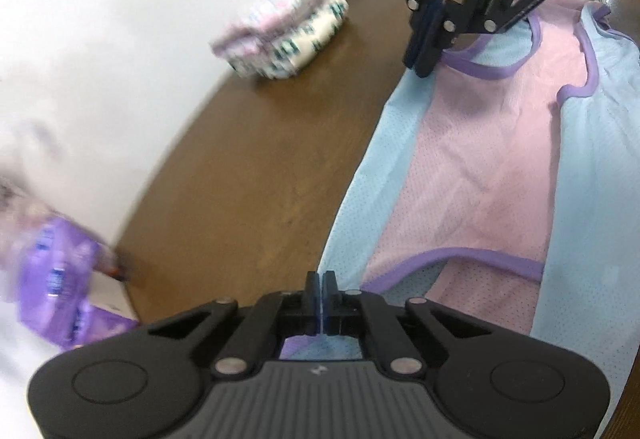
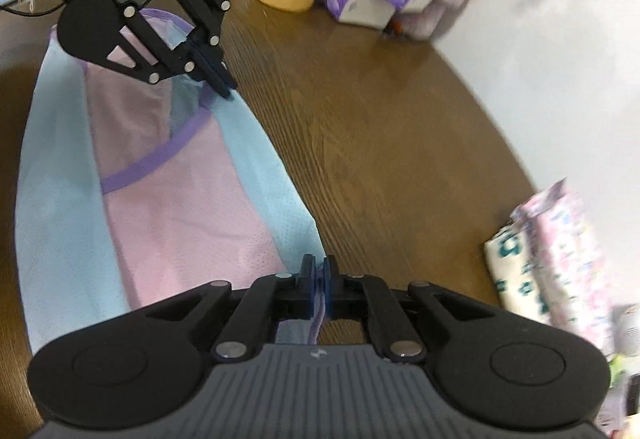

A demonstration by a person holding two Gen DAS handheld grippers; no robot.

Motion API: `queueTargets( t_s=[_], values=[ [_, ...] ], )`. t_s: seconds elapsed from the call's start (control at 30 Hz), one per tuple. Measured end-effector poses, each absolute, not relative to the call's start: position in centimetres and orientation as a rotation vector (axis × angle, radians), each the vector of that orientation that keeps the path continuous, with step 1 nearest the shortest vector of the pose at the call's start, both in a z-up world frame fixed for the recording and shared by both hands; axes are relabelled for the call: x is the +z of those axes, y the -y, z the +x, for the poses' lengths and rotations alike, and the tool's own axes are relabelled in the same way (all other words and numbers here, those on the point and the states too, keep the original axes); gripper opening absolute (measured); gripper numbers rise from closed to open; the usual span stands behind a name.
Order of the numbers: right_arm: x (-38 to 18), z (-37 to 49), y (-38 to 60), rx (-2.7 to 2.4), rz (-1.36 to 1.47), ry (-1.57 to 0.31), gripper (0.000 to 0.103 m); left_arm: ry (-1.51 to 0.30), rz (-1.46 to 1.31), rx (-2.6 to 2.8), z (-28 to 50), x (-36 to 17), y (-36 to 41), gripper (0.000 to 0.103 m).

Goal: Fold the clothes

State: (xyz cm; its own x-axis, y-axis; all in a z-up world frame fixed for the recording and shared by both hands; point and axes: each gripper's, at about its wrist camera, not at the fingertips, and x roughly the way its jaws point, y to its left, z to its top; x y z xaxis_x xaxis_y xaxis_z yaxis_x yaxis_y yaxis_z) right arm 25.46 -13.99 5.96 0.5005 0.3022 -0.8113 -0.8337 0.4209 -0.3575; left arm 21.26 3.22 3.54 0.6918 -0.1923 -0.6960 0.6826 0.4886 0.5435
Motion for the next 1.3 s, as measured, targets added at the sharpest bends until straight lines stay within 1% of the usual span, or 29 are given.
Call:
queueTargets(
  t_s=[0.17,0.27,0.5,0.73,0.77,0.83,0.9,0.97,1.03,1.13,1.2,1.23,1.27,1.3],
  values=[
    [7.1,21.2,14.5,0.762,-0.891,-0.605,0.003,-0.407,1.001,-0.521,16.4,4.2,-3.3,0.0],
    [7.2,18.3,14.8,0.769,-0.913,-0.554,0.003,-0.372,1.021,-0.535,14.2,3.5,-3.8,0.0],
    [5.1,14.1,14.6,0.775,-0.971,-0.51,0.003,-0.355,1.052,-0.595,10.7,2.2,-3.8,0.0],
    [3.5,11.5,13.9,0.786,-1.054,-0.468,0.004,-0.394,1.066,-0.646,8.2,1.0,-3.9,0.0],
    [3.3,11.5,13.8,0.787,-1.058,-0.467,0.004,-0.399,1.063,-0.651,8.0,0.9,-3.9,0.001],
    [2.9,11.3,13.6,0.79,-1.066,-0.472,0.004,-0.418,1.052,-0.653,8.0,0.7,-4.0,0.005],
    [2.7,11.2,13.5,0.791,-1.061,-0.479,0.005,-0.438,1.032,-0.651,8.2,0.9,-4.0,0.006],
    [2.7,11.1,13.6,0.786,-1.049,-0.484,0.007,-0.447,1.007,-0.644,8.6,1.3,-4.1,0.008],
    [2.8,11.2,13.8,0.774,-1.023,-0.494,0.009,-0.467,0.979,-0.643,9.0,1.6,-4.3,0.018],
    [3.2,11.9,14.3,0.755,-0.946,-0.532,0.01,-0.5,0.942,-0.642,9.9,1.9,-4.5,0.026],
    [3.5,12.4,14.7,0.752,-0.891,-0.565,0.017,-0.534,0.91,-0.646,10.6,2.1,-4.7,0.029],
    [3.6,12.7,14.9,0.751,-0.863,-0.581,0.027,-0.553,0.891,-0.658,10.9,2.1,-4.8,0.029],
    [3.8,12.9,15.1,0.75,-0.835,-0.596,0.033,-0.567,0.878,-0.665,11.2,2.2,-4.9,0.03],
    [3.8,13.0,15.3,0.754,-0.817,-0.606,0.033,-0.579,0.866,-0.67,11.4,2.2,-5.0,0.029]
  ],
)
